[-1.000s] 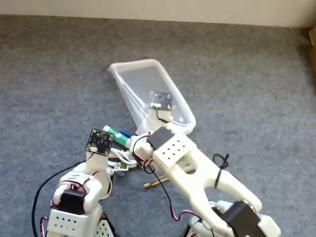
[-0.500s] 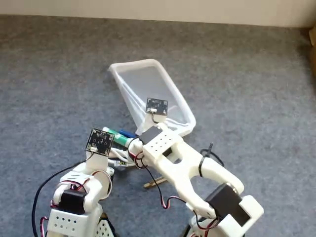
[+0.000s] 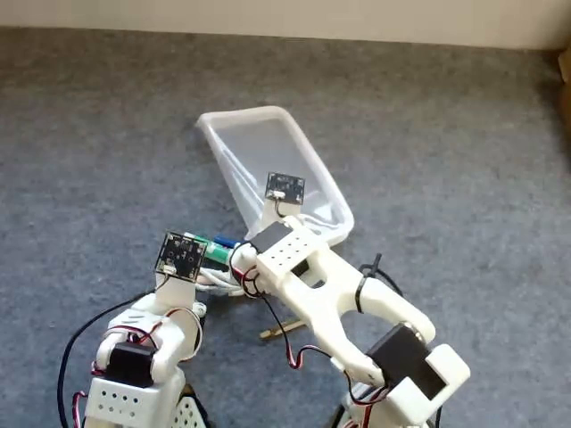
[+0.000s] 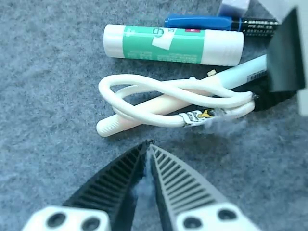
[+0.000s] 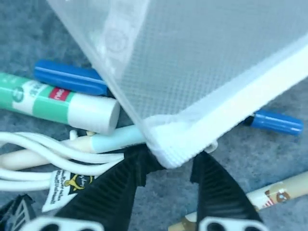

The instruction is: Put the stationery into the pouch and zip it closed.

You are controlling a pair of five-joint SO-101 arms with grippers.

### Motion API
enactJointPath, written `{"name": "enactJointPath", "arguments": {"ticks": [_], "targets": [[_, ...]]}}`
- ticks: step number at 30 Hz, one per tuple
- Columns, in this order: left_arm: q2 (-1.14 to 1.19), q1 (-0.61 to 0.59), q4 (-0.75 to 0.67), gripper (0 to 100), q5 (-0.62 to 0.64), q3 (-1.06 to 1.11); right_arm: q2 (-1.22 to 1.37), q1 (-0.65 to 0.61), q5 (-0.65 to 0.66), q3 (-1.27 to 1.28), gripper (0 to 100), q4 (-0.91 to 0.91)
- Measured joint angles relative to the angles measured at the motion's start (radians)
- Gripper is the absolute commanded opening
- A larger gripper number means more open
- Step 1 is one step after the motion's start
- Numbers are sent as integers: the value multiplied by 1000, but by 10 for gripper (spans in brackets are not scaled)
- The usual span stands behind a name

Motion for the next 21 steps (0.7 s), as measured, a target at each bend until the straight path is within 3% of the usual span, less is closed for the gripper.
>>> {"name": "enactJointPath", "arguments": {"ticks": [6,9,21], "targets": [[0,0,0,5,0,0,9,32,0,-2,87,-38],[0,0,0,5,0,0,9,55,3,-2,0,-38],[0,0,0,5,0,0,-18,212,396,-92,5,265]]}}
